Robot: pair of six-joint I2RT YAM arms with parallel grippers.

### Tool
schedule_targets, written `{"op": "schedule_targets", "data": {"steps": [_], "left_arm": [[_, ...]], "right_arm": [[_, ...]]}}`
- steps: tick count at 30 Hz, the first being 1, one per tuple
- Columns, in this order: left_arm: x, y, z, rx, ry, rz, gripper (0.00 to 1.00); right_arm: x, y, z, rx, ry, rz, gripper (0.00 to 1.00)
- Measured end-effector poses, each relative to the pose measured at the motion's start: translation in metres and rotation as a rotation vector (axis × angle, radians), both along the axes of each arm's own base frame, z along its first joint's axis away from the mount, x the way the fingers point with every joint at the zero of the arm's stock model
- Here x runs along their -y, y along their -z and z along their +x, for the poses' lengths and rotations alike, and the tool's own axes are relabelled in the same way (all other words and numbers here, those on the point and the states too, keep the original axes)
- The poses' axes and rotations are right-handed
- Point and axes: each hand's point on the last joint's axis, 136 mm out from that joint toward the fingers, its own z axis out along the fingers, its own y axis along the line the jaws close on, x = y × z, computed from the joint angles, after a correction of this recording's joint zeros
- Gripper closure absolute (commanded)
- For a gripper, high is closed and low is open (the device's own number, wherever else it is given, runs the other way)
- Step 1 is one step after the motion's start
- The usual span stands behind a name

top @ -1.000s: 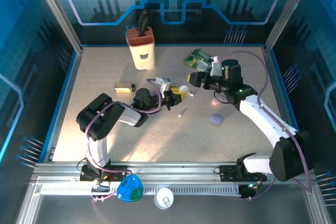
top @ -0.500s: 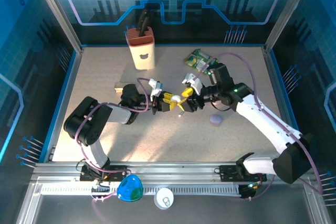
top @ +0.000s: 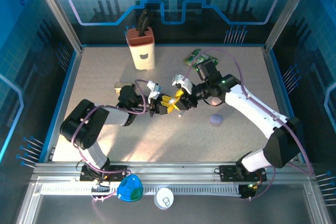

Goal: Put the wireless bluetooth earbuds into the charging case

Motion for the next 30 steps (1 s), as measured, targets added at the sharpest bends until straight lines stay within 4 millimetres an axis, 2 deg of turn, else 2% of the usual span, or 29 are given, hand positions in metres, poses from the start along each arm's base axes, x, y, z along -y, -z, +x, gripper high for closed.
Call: {"op": "schedule_targets", "data": {"steps": [2, 4, 5, 7, 9, 11, 17, 23, 30], "left_arm": [[0.0, 0.001, -0.001, -0.001, 0.006, 0.002, 0.84], [-0.001, 0.002, -0.002, -0.004, 0.006, 0.004, 0.81], [-0.001, 0.002, -0.002, -0.005, 0.006, 0.004, 0.72], [-0.001, 0.001, -0.001, -0.002, -0.005, 0.0, 0.63], [-0.001, -0.001, 0.0, 0.001, -0.018, -0.005, 0.49], [-0.003, -0.003, 0.0, 0.004, -0.037, -0.009, 0.45], [-0.007, -0.014, 0.006, 0.013, -0.118, -0.035, 0.45], [-0.002, -0.019, 0.008, -0.024, -0.146, -0.05, 0.46], [0.004, -0.024, 0.005, -0.042, -0.127, -0.058, 0.57]], "right_arm": [[0.0, 0.0, -0.001, 0.002, -0.006, 0.001, 0.85], [0.0, 0.0, -0.001, 0.006, -0.009, 0.0, 0.88], [0.0, 0.0, -0.001, 0.008, -0.01, 0.0, 0.89], [0.0, -0.002, 0.0, 0.015, -0.006, 0.008, 0.91], [-0.001, -0.008, 0.002, 0.037, 0.001, 0.032, 0.93], [0.0, -0.015, 0.002, 0.063, 0.011, 0.069, 0.93], [0.015, -0.037, 0.007, 0.107, 0.056, 0.204, 0.94], [0.013, -0.046, 0.006, 0.127, 0.047, 0.278, 0.95], [0.01, -0.053, 0.008, 0.143, 0.041, 0.312, 0.95]]}}
